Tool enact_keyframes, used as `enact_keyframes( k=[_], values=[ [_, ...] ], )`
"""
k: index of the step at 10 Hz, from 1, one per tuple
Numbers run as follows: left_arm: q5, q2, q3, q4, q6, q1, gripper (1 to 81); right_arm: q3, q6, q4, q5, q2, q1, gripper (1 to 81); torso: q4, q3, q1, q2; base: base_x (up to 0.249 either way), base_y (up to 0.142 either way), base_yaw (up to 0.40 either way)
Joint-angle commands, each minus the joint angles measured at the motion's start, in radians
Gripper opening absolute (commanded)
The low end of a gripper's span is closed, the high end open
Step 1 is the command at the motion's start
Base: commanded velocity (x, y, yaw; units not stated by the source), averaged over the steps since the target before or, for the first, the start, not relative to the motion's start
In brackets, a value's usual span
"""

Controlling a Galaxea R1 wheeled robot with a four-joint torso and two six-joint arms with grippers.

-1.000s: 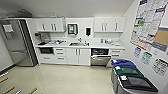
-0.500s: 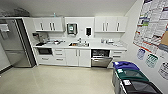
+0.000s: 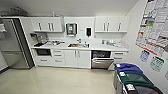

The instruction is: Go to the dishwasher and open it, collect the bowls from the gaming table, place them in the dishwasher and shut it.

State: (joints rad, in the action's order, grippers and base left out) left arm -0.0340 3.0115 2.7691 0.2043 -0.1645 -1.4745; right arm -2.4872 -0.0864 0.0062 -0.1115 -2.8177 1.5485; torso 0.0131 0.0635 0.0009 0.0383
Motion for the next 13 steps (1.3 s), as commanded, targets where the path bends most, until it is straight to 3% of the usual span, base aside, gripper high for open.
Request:
enact_keyframes(
  k=[1, 13],
  values=[
    [-0.063, 0.0, 0.003, 0.003, -0.007, 0.048, 1.0, -0.002, 0.004, -0.011, 0.047, 0.015, -0.043, 1.0, 0.0, 0.0, 0.0, 0.0, 0.194, 0.0, 0.0],
    [-0.063, 0.003, 0.001, 0.0, -0.009, 0.047, 1.0, -0.03, 0.004, -0.014, 0.049, -0.007, -0.05, 1.0, 0.0, 0.0, 0.0, 0.0, 0.18, 0.0, 0.0]
  ],
)
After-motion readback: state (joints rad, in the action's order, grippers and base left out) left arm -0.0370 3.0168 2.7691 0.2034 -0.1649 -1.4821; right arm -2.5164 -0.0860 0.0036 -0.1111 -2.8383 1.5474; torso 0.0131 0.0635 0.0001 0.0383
